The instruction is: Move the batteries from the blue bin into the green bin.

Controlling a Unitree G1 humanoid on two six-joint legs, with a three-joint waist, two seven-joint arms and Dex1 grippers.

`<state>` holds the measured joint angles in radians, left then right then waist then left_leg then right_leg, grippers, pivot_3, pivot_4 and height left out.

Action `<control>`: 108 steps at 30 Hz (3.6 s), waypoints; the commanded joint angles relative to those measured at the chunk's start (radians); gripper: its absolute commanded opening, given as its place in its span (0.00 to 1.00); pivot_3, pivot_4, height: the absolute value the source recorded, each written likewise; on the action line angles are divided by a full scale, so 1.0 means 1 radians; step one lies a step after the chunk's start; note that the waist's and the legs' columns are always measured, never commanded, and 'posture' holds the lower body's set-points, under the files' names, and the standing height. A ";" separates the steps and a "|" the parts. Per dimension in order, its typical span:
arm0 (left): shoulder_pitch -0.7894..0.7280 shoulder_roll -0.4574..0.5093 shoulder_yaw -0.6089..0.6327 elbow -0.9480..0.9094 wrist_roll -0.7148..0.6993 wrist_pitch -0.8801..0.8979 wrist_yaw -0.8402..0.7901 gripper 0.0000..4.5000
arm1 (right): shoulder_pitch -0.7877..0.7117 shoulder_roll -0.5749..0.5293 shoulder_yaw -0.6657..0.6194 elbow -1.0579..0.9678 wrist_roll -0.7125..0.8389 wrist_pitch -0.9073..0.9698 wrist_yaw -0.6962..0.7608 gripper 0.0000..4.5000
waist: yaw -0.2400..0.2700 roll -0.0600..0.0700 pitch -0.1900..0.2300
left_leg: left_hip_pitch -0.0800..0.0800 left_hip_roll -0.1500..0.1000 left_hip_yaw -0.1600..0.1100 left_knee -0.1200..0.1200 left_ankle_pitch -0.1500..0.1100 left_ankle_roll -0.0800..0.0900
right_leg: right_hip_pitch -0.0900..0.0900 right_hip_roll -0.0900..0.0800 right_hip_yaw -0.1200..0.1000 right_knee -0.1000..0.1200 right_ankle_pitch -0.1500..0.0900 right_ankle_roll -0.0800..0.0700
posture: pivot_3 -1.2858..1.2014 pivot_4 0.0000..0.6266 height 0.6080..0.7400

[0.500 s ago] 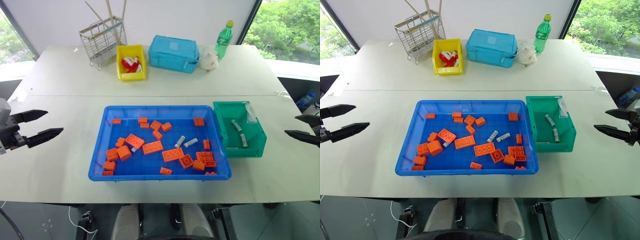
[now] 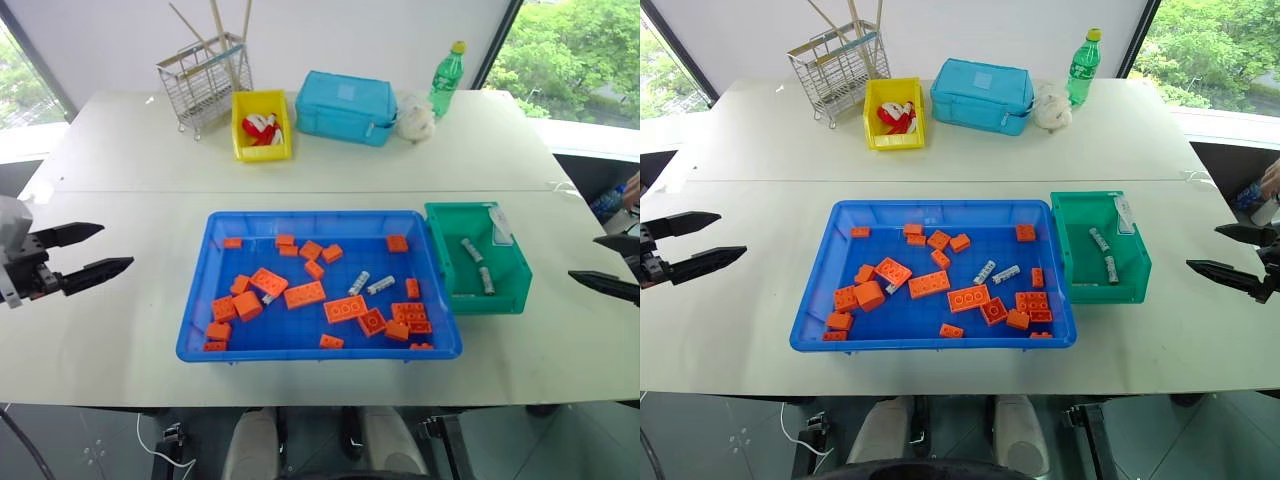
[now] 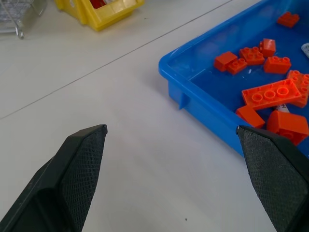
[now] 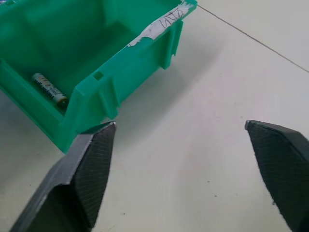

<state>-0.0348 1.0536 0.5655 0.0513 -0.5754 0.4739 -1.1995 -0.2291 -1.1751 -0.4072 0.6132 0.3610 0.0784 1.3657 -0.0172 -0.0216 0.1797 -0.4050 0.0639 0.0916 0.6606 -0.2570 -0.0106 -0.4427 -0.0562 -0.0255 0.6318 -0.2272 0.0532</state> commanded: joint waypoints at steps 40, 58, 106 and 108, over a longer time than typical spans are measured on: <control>0.129 0.028 -0.015 -0.486 -0.192 0.174 -0.086 1.00 | -0.565 0.833 0.831 -0.697 0.065 0.966 -0.564 0.99 | 0.002 0.001 0.001 | -0.005 0.002 -0.004 0.003 0.000 0.000 | -0.003 0.004 -0.001 0.003 0.001 -0.001 | 0.52 0.24 0.97; 0.077 0.023 -0.060 -0.469 -0.189 0.169 -0.068 1.00 | -0.530 0.936 0.924 -0.630 -0.047 0.902 -0.621 0.99 | -0.001 0.001 0.001 | -0.005 0.003 -0.005 0.003 0.000 0.000 | -0.003 0.005 -0.001 0.003 0.001 -0.001 | 0.52 0.24 0.97; 0.031 -0.009 -0.120 -0.444 -0.171 0.130 -0.032 1.00 | -0.791 0.896 0.982 -0.330 -0.345 0.307 -0.228 0.98 | -0.001 0.002 0.001 | -0.005 0.003 -0.005 0.002 0.000 0.000 | -0.003 0.005 -0.001 0.002 0.001 -0.001 | 0.52 0.24 0.97; 0.043 -0.010 -0.114 -0.449 -0.170 0.129 -0.033 1.00 | -0.765 0.858 0.991 -0.394 -0.336 0.326 -0.170 0.98 | -0.003 0.002 0.001 | -0.005 0.003 -0.005 0.002 0.000 0.000 | -0.003 0.006 -0.001 0.002 0.001 -0.001 | 0.52 0.24 0.97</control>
<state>0.0044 1.0390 0.4153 -0.3706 -0.7313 0.6047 -1.2342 -1.0043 -0.3109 0.5895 0.2930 0.0063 0.4016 1.1497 -0.0198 -0.0200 0.1807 -0.4098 0.0671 0.0863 0.6620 -0.2571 -0.0106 -0.4461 -0.0504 -0.0269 0.6339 -0.2263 0.0521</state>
